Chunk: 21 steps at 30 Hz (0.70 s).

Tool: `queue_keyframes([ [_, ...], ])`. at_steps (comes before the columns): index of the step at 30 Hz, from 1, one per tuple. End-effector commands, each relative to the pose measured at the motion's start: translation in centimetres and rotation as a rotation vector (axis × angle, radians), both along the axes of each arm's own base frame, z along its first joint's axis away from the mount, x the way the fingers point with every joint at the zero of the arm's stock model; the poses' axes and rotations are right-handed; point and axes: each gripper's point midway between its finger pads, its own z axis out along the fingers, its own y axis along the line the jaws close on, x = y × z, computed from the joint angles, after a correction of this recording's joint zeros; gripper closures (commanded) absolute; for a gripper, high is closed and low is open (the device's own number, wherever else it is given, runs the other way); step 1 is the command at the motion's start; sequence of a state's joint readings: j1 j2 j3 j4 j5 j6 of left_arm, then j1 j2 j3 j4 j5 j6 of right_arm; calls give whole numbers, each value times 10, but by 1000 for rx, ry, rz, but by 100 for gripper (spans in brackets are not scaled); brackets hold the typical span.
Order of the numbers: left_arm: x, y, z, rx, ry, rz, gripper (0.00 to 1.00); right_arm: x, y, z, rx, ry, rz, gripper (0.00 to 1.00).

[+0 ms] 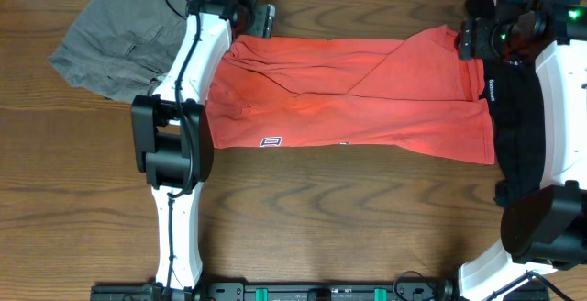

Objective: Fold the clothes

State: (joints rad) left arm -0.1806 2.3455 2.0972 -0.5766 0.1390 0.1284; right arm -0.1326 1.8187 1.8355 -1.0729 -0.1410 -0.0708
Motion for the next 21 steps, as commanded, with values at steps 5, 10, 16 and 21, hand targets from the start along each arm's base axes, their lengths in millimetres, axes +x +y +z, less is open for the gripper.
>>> queue_keyframes([
  [5,3,1,-45,30,56,-21,22,1,4,3,-9,-4,20,18],
  [10,-1,2,-66,38,95,-23,22,2,7,3,-9,-9,26,17],
  [16,-8,3,-75,60,123,-50,22,2,7,4,-10,-10,27,18],
  [21,-11,3,-80,88,134,-90,23,3,7,4,-10,-14,27,18],
])
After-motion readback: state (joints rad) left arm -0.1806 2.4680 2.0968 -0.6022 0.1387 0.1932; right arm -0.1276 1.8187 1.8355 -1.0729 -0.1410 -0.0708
